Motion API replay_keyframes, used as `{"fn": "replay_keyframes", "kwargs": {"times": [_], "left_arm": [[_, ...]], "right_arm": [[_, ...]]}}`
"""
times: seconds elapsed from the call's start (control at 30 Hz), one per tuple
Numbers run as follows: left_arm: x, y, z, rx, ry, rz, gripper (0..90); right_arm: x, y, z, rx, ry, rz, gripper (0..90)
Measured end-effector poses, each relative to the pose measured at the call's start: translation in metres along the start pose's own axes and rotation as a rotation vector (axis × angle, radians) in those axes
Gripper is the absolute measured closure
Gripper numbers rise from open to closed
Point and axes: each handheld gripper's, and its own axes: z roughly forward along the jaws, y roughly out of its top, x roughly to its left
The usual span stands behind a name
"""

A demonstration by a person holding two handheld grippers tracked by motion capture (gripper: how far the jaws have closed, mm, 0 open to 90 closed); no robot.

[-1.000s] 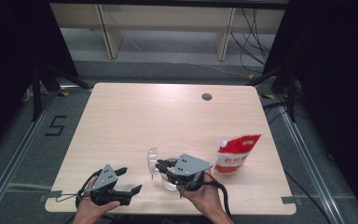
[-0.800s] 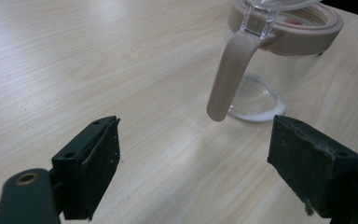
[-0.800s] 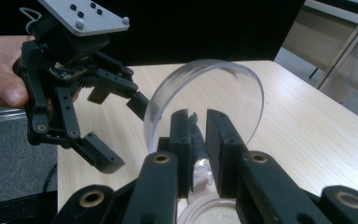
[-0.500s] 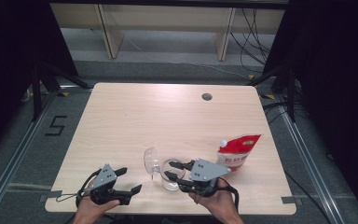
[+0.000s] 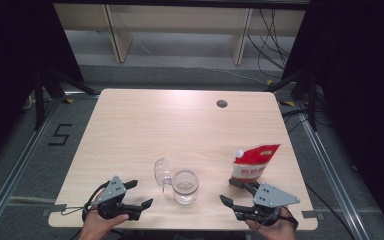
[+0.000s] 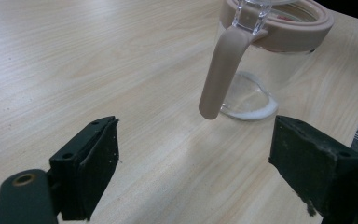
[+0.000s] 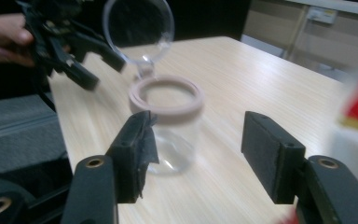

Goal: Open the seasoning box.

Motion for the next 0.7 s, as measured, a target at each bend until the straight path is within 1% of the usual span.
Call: {"fn": "replay_keyframes", "kwargs": {"times": [0.03,0.07,0.1,0.13,0.17,0.2,0.23,0.27,0.3,0.33,0.37,0.4,0.43,0.47,0.5,0.53,0.57,0.6,0.63,0.67,0.7], "left_arm": [[0.0,0.0,0.0,0.009,0.005,0.007,15.3],[0.0,-0.001,0.001,0.012,0.002,0.012,15.2],[0.001,-0.001,0.001,0.014,-0.006,0.019,15.3],[0.002,0.0,0.001,0.016,-0.01,0.038,15.3],[0.001,-0.001,0.001,0.014,-0.009,0.02,15.3],[0.001,-0.001,0.001,0.015,-0.012,0.029,15.2],[0.001,-0.001,0.002,0.013,-0.016,0.015,15.2],[0.0,-0.001,0.002,0.016,-0.009,0.014,15.2],[0.0,-0.002,0.003,0.022,-0.011,0.017,15.2],[0.001,-0.002,0.003,0.022,-0.017,0.024,15.3],[0.001,-0.001,0.004,0.03,-0.015,0.042,15.2],[0.002,-0.002,0.004,0.024,-0.024,0.039,15.3],[0.001,-0.002,0.005,0.025,-0.025,0.032,15.3],[0.002,-0.002,0.004,0.038,-0.017,0.048,15.3],[0.002,-0.002,0.004,0.039,-0.017,0.035,15.2],[0.002,-0.002,0.005,0.039,-0.018,0.032,15.3],[0.0,-0.002,0.006,0.019,-0.027,0.012,15.2],[0.002,-0.001,0.005,0.03,-0.03,0.044,15.3],[0.001,-0.001,0.006,0.031,-0.028,0.042,15.3],[0.001,-0.002,0.006,0.033,-0.028,0.034,15.3],[0.0,-0.002,0.006,0.032,-0.027,0.02,15.3]], "right_arm": [[-0.002,-0.003,-0.005,0.005,-0.021,0.008,40.3],[-0.005,-0.007,-0.01,0.008,-0.023,0.02,40.8],[-0.008,-0.01,-0.014,0.017,-0.057,0.032,39.4],[-0.01,-0.013,-0.019,0.029,-0.084,0.055,37.0],[-0.013,-0.015,-0.022,0.033,-0.094,0.059,36.0],[-0.018,-0.019,-0.027,0.038,-0.112,0.056,35.2],[-0.022,-0.022,-0.029,0.03,-0.13,0.065,33.5],[-0.024,-0.024,-0.032,0.046,-0.138,0.087,31.2],[-0.028,-0.027,-0.036,0.05,-0.162,0.11,27.2],[-0.033,-0.03,-0.037,0.046,-0.18,0.087,23.4],[-0.037,-0.032,-0.04,0.052,-0.194,0.081,19.3],[-0.042,-0.036,-0.041,0.044,-0.219,0.092,18.0],[-0.044,-0.038,-0.041,0.056,-0.209,0.117,18.1],[-0.047,-0.041,-0.043,0.071,-0.23,0.134,17.5],[-0.051,-0.044,-0.043,0.068,-0.233,0.131,16.0],[-0.055,-0.046,-0.043,0.074,-0.235,0.115,15.3],[-0.06,-0.049,-0.043,0.083,-0.24,0.103,15.9],[-0.062,-0.051,-0.042,0.09,-0.234,0.141,15.8],[-0.065,-0.053,-0.042,0.098,-0.243,0.172,15.4],[-0.069,-0.055,-0.042,0.101,-0.246,0.171,15.6],[-0.07,-0.056,-0.041,0.099,-0.235,0.184,15.7]]}}
